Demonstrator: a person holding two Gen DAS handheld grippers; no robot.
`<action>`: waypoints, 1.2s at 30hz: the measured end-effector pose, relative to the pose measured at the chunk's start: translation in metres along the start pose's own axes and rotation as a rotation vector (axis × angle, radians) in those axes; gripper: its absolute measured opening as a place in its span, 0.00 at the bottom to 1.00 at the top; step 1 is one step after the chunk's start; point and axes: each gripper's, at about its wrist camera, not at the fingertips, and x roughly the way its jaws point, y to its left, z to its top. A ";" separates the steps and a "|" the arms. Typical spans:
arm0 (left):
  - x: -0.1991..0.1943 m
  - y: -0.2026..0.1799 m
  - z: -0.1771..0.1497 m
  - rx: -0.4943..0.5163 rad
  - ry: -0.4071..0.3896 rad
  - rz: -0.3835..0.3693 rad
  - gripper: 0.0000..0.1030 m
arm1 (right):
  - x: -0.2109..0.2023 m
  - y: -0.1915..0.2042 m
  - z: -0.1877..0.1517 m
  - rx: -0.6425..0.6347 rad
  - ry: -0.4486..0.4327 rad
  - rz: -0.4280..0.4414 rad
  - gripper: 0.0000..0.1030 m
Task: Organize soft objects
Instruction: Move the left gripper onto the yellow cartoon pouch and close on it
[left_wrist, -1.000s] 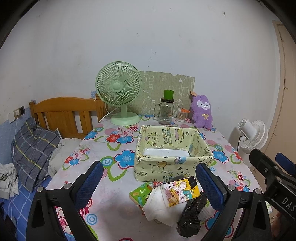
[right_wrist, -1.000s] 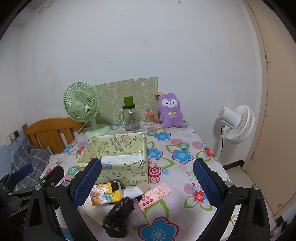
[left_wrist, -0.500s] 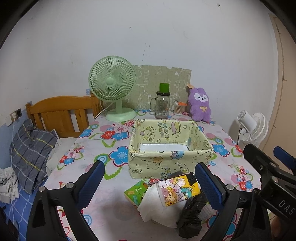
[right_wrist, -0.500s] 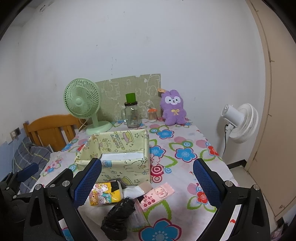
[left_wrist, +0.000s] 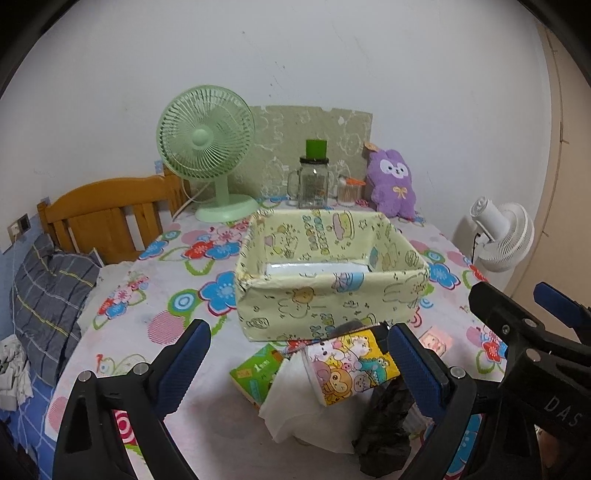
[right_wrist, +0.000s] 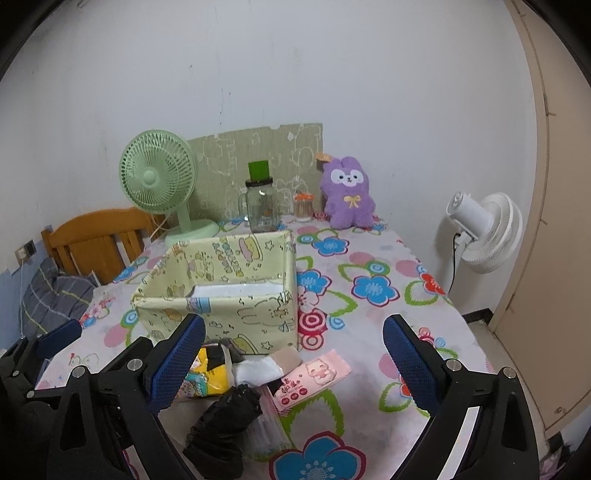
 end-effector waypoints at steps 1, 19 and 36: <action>0.002 -0.001 -0.001 0.003 0.006 -0.002 0.95 | 0.003 -0.001 -0.002 0.000 0.007 0.000 0.95; 0.037 -0.023 -0.017 0.059 0.104 -0.075 0.95 | 0.035 -0.007 -0.019 -0.001 0.100 0.014 0.91; 0.067 -0.037 -0.024 0.071 0.183 -0.109 0.89 | 0.065 -0.013 -0.027 0.018 0.176 0.033 0.90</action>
